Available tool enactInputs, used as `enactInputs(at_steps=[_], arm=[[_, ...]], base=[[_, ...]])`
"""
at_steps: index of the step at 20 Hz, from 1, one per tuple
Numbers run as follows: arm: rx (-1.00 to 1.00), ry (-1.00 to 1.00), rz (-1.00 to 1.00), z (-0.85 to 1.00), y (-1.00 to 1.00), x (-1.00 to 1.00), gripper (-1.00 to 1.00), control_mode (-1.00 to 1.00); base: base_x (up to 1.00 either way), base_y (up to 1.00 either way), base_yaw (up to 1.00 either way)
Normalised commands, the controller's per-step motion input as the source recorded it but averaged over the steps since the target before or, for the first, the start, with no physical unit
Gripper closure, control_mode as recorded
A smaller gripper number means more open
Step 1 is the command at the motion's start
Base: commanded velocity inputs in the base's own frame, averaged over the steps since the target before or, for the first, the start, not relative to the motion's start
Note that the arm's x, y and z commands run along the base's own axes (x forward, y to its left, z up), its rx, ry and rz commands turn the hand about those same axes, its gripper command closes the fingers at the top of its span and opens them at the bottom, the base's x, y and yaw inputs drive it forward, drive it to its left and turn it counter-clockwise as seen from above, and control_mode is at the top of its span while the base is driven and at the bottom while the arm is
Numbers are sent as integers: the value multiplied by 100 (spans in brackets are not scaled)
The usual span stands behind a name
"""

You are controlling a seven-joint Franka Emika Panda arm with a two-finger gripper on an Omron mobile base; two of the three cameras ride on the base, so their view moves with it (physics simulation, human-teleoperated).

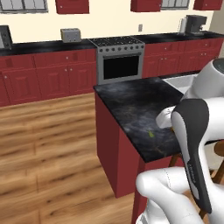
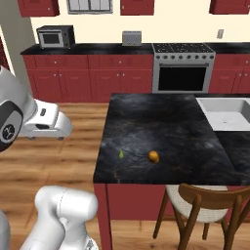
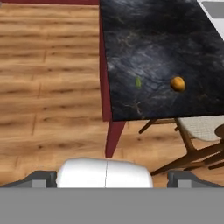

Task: Open the fridge, remove the mango, lemon wedge, and chicken drumstick, and place them on any counter.

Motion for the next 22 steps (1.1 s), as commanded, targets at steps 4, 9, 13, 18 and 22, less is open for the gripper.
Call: enactInputs(at_steps=[4,9,13,18,22], arm=[[0,0,0,0,0,0,-100,100],[0,0,0,0,0,0,-100,100],[0,0,0,0,0,0,-100,100],[0,0,0,0,0,0,-100,100],[0,0,0,0,0,0,-100,100]], base=[[-58,2,38],[-48,0,50],[-35,0,64],[-41,7,69],[-30,1,75]])
